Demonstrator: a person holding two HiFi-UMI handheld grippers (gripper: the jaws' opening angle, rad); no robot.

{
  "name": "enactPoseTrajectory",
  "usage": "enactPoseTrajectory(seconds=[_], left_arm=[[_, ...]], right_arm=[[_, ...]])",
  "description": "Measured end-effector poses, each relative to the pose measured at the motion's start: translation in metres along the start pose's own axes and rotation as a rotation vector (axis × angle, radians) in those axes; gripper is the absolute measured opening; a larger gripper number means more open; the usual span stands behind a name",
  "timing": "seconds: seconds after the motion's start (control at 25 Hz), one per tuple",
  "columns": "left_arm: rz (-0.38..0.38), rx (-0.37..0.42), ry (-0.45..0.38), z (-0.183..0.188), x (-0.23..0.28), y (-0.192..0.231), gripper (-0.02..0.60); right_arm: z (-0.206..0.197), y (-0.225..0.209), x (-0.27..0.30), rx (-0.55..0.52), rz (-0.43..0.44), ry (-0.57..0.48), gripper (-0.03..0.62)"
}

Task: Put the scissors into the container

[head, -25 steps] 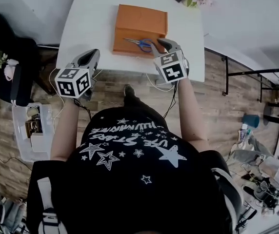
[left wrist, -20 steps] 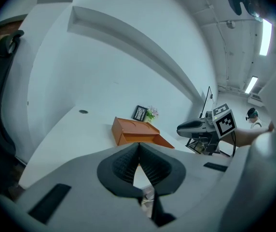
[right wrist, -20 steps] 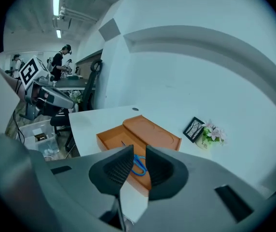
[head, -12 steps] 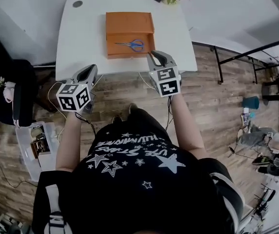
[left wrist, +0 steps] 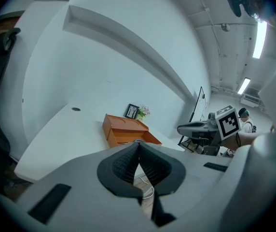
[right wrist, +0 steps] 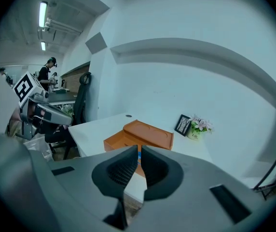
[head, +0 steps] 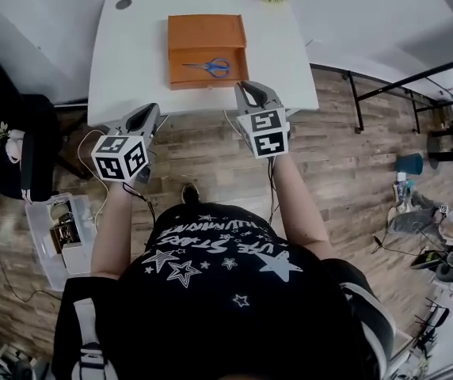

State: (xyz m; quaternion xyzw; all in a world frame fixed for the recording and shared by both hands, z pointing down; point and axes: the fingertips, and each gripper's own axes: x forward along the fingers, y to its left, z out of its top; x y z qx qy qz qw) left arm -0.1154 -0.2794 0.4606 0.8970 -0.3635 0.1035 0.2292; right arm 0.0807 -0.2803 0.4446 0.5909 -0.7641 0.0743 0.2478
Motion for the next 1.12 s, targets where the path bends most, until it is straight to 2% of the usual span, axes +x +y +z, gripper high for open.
enactPoseTrajectory(seconds=[0.4,0.68,0.84,1.12], left_arm=[[0.024,0.027,-0.014,-0.031,-0.026,-0.086,0.02],[0.055,0.028,-0.017,-0.066,-0.056,-0.155,0.02],[0.073,0.026,-0.022,-0.078,-0.074,-0.189,0.019],[0.106,0.025,-0.043,-0.1,-0.109,-0.22,0.02]], right_arm=[[-0.054,-0.013,-0.087,0.037,0.008,-0.018,0.055],[-0.096,-0.016,-0.158,0.068,0.034,-0.022,0.055],[-0.106,-0.016,-0.193,0.071,0.048,-0.034,0.055],[-0.12,-0.002,-0.238,0.064,0.067,-0.067,0.055]])
